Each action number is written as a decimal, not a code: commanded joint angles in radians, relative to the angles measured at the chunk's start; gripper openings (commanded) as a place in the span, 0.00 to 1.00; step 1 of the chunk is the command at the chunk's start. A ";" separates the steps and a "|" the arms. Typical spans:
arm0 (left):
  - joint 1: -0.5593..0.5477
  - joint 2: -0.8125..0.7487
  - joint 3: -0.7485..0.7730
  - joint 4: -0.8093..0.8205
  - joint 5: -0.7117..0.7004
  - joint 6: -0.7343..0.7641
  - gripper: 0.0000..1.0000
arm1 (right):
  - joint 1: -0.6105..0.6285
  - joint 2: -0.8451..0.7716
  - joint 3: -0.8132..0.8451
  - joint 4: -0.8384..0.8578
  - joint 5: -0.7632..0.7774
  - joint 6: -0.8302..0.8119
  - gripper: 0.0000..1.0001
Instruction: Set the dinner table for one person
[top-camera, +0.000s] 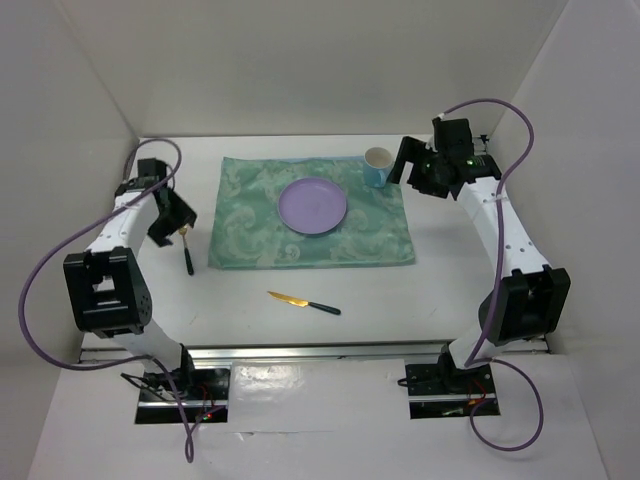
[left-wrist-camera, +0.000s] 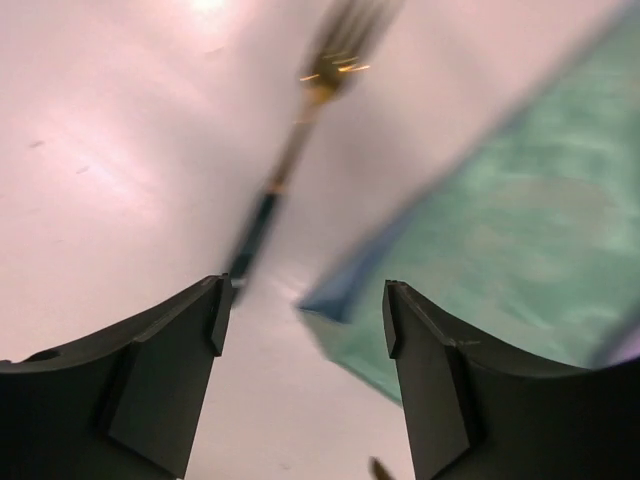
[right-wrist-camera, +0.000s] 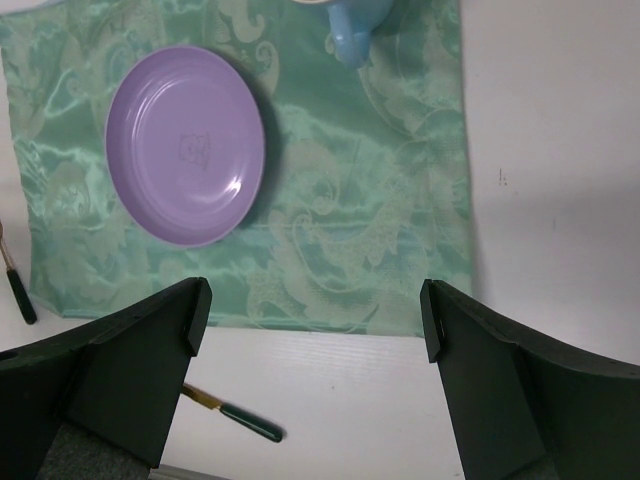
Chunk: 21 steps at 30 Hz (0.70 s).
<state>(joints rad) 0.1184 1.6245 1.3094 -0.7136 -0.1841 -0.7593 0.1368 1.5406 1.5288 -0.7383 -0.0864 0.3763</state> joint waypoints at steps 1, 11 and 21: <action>0.095 0.020 -0.105 0.020 0.072 0.110 0.79 | 0.003 -0.042 -0.032 0.059 -0.024 -0.002 0.99; 0.107 0.136 -0.139 0.063 0.074 0.121 0.79 | 0.014 -0.042 -0.055 0.068 -0.045 0.007 0.99; 0.107 0.238 -0.128 0.072 0.012 0.063 0.56 | 0.023 -0.033 -0.045 0.068 -0.046 0.016 0.99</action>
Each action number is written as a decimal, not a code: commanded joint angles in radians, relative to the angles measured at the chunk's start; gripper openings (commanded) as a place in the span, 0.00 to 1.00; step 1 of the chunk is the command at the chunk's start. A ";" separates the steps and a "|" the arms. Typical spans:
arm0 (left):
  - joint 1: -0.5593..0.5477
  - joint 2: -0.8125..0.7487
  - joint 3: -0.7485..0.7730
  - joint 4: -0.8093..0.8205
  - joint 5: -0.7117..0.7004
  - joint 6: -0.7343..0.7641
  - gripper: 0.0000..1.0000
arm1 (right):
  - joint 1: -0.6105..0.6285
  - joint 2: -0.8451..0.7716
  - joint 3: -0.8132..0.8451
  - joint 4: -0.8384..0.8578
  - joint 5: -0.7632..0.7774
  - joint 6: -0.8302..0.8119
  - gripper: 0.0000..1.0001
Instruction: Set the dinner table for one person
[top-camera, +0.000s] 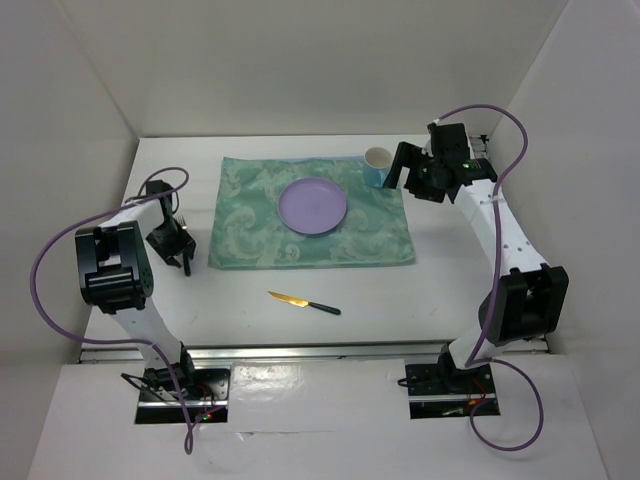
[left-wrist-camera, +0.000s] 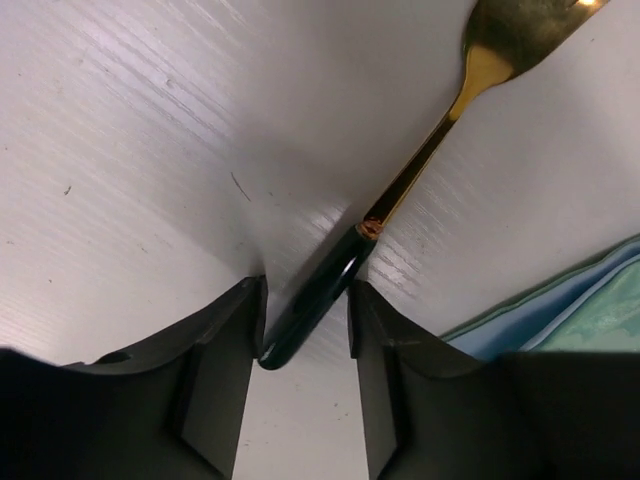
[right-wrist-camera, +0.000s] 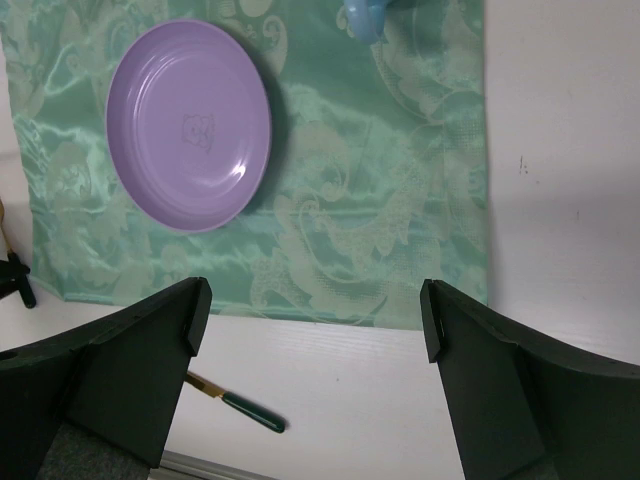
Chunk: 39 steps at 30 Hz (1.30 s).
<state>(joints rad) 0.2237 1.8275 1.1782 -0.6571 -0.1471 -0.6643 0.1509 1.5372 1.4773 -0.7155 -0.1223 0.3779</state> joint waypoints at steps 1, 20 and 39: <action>0.002 0.047 0.003 0.016 -0.025 -0.032 0.53 | 0.009 -0.029 0.006 0.045 -0.010 0.015 0.99; -0.354 0.079 0.503 -0.177 0.055 0.169 0.00 | 0.049 -0.042 -0.024 0.037 -0.056 -0.024 0.99; -0.515 0.355 0.603 -0.187 -0.028 0.094 0.00 | 0.367 -0.147 -0.308 0.057 -0.098 -0.088 0.98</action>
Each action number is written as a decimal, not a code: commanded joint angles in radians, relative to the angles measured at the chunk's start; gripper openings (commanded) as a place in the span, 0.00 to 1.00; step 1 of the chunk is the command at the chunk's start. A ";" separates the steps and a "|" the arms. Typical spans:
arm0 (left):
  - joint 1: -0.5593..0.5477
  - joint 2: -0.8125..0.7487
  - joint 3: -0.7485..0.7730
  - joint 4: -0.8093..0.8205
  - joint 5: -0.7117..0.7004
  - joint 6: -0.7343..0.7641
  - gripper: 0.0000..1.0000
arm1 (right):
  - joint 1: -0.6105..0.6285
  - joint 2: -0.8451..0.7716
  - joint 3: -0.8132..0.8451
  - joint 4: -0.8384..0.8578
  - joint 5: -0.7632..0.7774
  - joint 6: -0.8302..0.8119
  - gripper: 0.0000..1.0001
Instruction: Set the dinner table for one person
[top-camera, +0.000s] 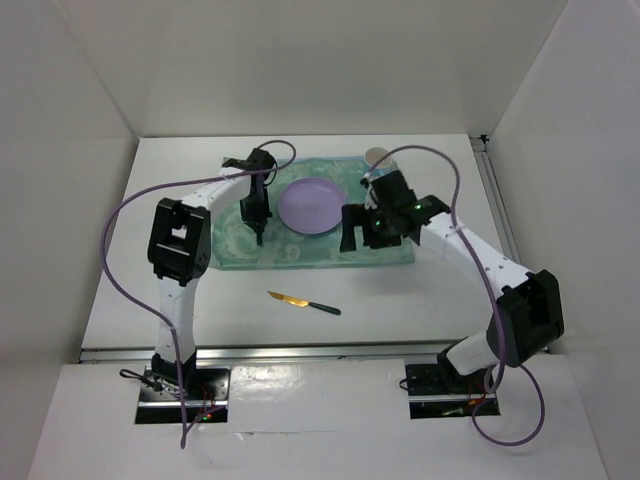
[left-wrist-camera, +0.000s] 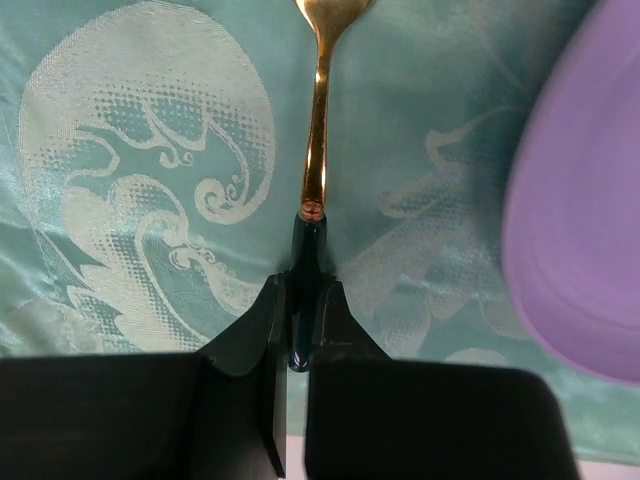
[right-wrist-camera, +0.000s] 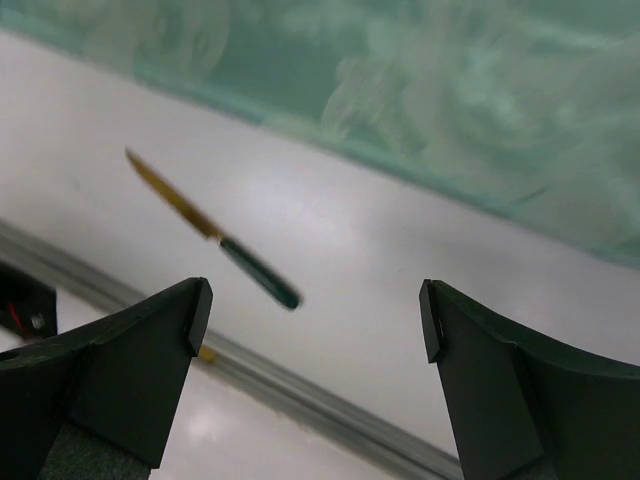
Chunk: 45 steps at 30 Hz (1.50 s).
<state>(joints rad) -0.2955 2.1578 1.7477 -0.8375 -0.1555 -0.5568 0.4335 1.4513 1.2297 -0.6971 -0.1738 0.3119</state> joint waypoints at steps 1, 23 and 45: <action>0.004 0.036 0.033 -0.018 -0.032 -0.014 0.00 | 0.121 -0.072 -0.090 0.057 -0.047 -0.010 0.98; 0.016 -0.286 0.052 -0.020 0.054 0.055 0.62 | 0.564 0.214 -0.156 0.212 0.273 -0.019 0.66; 0.027 -0.345 0.041 -0.049 0.025 0.018 0.62 | 0.594 0.271 -0.266 0.311 0.231 -0.094 0.41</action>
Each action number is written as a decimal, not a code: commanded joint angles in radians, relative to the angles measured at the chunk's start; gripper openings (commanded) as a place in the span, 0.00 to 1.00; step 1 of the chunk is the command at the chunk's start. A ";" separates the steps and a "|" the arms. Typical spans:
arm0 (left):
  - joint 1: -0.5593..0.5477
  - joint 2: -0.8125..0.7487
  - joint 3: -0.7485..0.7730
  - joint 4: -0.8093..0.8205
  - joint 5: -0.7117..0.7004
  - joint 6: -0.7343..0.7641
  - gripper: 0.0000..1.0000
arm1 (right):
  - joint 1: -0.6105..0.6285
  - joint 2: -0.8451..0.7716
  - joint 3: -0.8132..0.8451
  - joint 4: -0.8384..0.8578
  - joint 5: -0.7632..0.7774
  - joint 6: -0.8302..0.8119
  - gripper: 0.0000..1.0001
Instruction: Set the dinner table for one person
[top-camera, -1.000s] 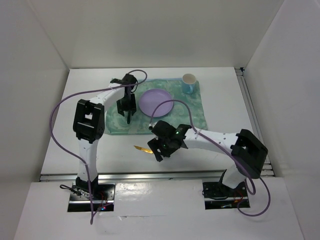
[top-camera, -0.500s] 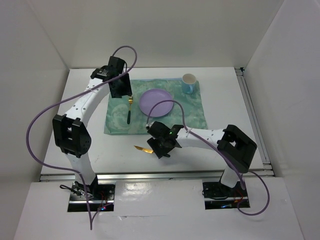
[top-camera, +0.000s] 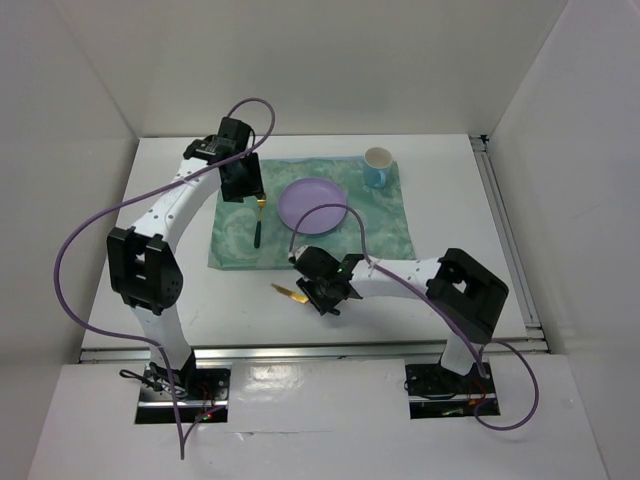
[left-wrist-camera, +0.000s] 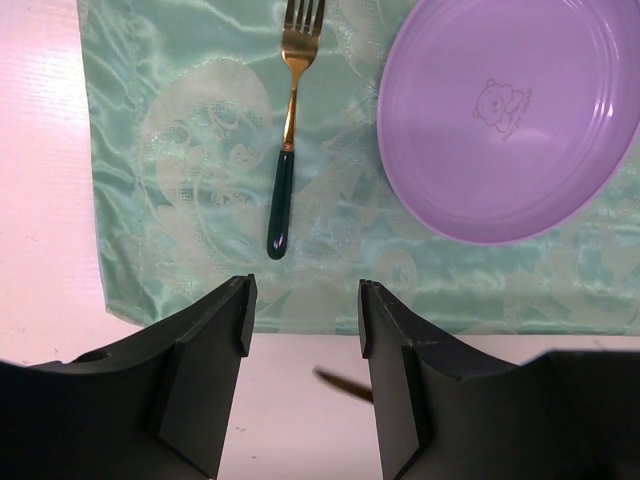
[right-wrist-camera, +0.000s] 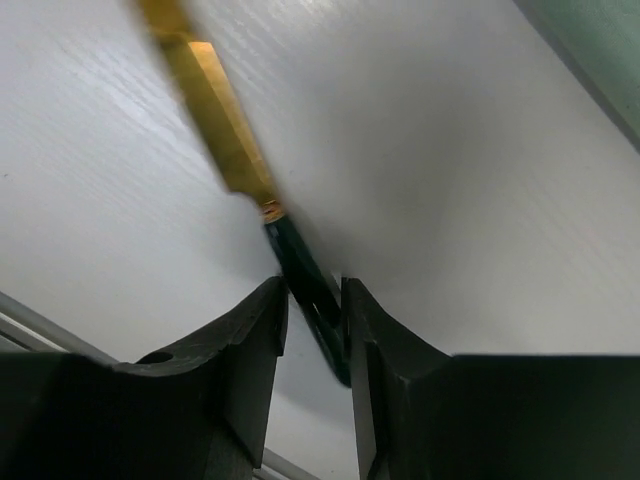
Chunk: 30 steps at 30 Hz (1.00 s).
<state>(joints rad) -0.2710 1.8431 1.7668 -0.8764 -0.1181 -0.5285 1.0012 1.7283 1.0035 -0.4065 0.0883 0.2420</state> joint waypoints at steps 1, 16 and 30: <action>0.003 -0.030 0.022 -0.010 -0.012 -0.010 0.62 | 0.027 -0.016 -0.040 0.020 -0.042 -0.050 0.37; 0.049 -0.010 0.140 -0.113 0.009 -0.019 0.61 | 0.008 -0.217 0.084 -0.219 0.051 -0.055 0.00; 0.088 -0.031 0.071 -0.087 0.040 -0.041 0.59 | -0.479 -0.276 0.125 -0.147 -0.039 0.187 0.00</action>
<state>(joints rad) -0.1852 1.8439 1.8664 -0.9741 -0.1005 -0.5514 0.5854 1.3960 1.0630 -0.5900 0.0566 0.3561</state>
